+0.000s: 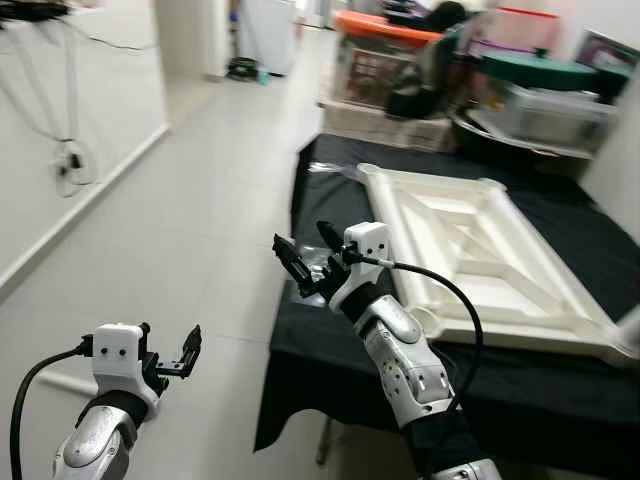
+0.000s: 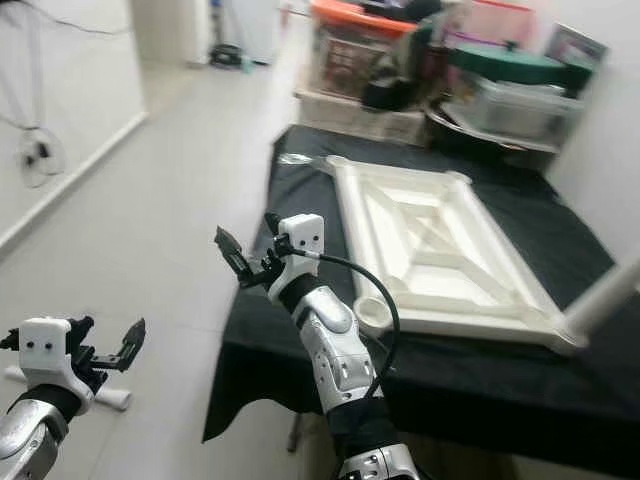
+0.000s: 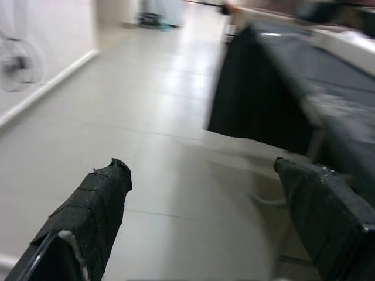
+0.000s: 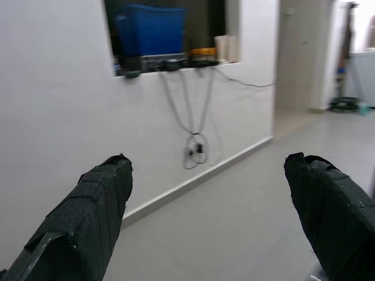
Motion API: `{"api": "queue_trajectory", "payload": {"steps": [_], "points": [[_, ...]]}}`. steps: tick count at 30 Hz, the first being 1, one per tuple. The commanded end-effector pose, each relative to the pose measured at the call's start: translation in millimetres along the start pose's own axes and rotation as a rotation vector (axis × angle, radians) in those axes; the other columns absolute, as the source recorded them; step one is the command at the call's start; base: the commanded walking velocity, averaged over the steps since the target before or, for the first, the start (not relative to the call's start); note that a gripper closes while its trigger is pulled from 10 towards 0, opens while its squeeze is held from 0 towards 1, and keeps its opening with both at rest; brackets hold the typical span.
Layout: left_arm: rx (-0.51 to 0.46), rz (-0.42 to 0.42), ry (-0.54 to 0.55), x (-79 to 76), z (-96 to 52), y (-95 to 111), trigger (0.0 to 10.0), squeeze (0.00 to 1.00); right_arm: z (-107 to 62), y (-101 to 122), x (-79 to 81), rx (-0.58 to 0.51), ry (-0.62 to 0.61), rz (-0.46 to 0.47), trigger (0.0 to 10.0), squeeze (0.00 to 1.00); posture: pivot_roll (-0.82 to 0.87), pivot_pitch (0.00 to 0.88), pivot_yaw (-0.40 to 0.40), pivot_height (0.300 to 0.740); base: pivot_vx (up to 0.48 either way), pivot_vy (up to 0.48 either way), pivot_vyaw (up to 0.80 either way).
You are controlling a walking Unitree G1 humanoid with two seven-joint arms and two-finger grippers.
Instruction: Building children table
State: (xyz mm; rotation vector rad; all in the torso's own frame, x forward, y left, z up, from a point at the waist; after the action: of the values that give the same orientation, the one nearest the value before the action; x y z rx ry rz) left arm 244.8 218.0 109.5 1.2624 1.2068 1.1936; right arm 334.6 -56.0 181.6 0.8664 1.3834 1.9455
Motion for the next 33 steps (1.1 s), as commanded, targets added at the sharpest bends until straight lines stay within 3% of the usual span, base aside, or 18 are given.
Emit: {"api": "queue_trajectory", "payload": {"steps": [1, 29, 33], "points": [[0.003, 0.026, 0.023, 3.1, -1.8, -1.9, 10.0, 0.00, -2.4, 0.9, -0.7, 0.003, -0.008, -0.022, 10.0, 1.00, 0.11, 0.000, -0.124, 0.740, 0.000, 0.000, 0.80], [-0.053, 0.056, 0.013, -6.0, 1.8, 2.1, 10.0, 0.00, -2.8, 1.3, 1.1, 0.002, -0.009, -0.059, 10.0, 1.00, 0.10, 0.000, -0.115, 0.740, 0.000, 0.000, 0.80], [-0.058, 0.058, 0.016, -6.4, 2.1, 1.9, 10.0, 0.00, -2.8, 1.4, -0.3, -0.004, -0.021, -0.021, 10.0, 1.00, 0.10, 0.000, -0.116, 0.740, 0.000, 0.000, 0.80]]}}
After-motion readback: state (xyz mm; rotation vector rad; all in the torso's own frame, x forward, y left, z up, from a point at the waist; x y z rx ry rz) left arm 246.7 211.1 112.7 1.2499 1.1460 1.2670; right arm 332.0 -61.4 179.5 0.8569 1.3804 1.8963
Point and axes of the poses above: a point about 5 cm out from each wrist's last joint towards the gripper, its own z axis pointing out of the wrist towards the gripper, its own y axis along the axis of the wrist's last joint, x = y × z, the point moved 1 cm from there along z, pointing out of the wrist towards the gripper, and after that the axes turned 3 degrees about z, right-handed, at the moved point
